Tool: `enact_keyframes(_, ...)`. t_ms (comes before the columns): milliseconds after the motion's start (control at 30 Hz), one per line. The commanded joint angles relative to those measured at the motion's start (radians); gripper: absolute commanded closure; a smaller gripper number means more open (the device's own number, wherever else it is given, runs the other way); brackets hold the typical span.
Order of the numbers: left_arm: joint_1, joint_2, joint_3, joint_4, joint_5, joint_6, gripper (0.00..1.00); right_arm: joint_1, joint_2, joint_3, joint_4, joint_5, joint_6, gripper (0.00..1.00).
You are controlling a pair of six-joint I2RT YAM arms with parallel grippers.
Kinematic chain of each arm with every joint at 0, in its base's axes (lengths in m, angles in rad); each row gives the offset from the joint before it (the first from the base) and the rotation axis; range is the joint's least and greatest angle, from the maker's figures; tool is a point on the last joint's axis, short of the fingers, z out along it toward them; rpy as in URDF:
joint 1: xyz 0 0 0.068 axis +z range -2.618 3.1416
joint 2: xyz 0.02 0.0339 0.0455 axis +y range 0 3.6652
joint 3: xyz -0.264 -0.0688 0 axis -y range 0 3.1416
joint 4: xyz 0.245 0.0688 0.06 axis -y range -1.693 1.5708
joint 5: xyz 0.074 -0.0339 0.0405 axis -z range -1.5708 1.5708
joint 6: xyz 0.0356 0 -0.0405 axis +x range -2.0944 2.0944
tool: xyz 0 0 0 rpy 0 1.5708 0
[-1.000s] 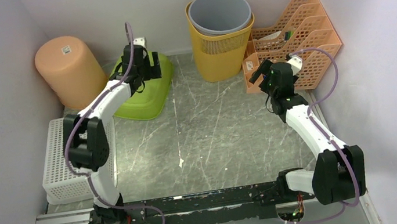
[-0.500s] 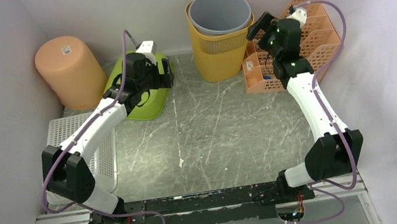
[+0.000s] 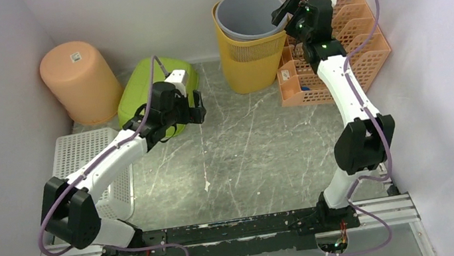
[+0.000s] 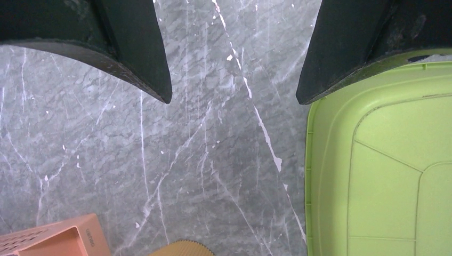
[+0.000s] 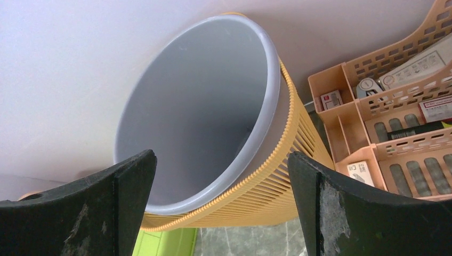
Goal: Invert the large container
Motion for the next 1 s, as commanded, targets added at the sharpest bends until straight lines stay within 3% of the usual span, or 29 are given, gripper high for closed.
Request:
enact_keyframes(0,-0.007,-0.040,-0.033,0.048,0.000,-0.010,0.00,-0.014,0.032,0.073,-0.027,-0.019,0.031,0.05)
enact_keyframes(233,-0.007,-0.049,-0.066,0.057,-0.005,-0.007,0.01,-0.018,0.097,0.105,0.001,-0.084,0.079,0.07)
enact_keyframes(767,-0.008,-0.090,-0.114,0.067,0.012,0.010,0.00,0.001,0.212,0.198,-0.044,-0.020,0.069,0.14)
enact_keyframes(967,-0.008,-0.106,-0.141,0.065,0.014,0.010,0.00,0.009,0.252,0.225,-0.060,-0.011,0.031,0.26)
